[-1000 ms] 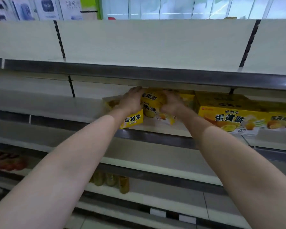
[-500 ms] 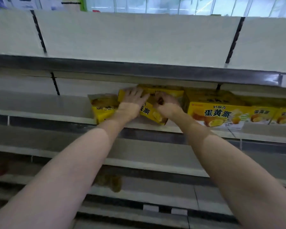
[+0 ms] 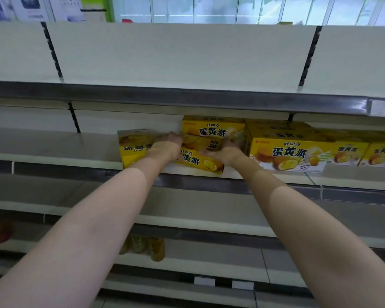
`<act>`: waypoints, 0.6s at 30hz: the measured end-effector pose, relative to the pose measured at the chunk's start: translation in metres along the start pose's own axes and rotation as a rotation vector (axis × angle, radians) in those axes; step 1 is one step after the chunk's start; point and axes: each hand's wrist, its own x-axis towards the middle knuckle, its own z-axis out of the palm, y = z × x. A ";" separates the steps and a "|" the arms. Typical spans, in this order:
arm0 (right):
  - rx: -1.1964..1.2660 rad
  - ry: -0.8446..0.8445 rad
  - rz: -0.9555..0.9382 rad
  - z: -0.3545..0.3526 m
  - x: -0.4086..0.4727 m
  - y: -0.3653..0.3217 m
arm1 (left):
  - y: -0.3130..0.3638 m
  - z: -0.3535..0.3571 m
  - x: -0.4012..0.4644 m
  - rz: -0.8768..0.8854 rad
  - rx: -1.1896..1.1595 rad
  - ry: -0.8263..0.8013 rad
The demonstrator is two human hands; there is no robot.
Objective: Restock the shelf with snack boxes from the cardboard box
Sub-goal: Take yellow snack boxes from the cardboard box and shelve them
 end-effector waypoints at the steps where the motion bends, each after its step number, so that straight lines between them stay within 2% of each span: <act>1: -0.066 -0.029 -0.021 -0.001 -0.008 -0.001 | 0.000 0.000 0.000 0.003 0.004 0.002; 3: -0.146 -0.057 -0.056 -0.004 -0.017 0.001 | 0.000 0.000 -0.003 0.015 0.009 0.011; 10: -0.071 0.027 -0.099 -0.006 -0.010 0.002 | 0.003 -0.006 -0.011 -0.009 0.045 -0.002; 15: -0.018 0.201 -0.054 -0.011 -0.008 -0.010 | 0.011 -0.005 -0.017 -0.011 0.171 0.170; 18: 0.091 0.241 0.006 -0.014 -0.004 -0.016 | 0.008 -0.008 -0.015 -0.077 0.078 0.228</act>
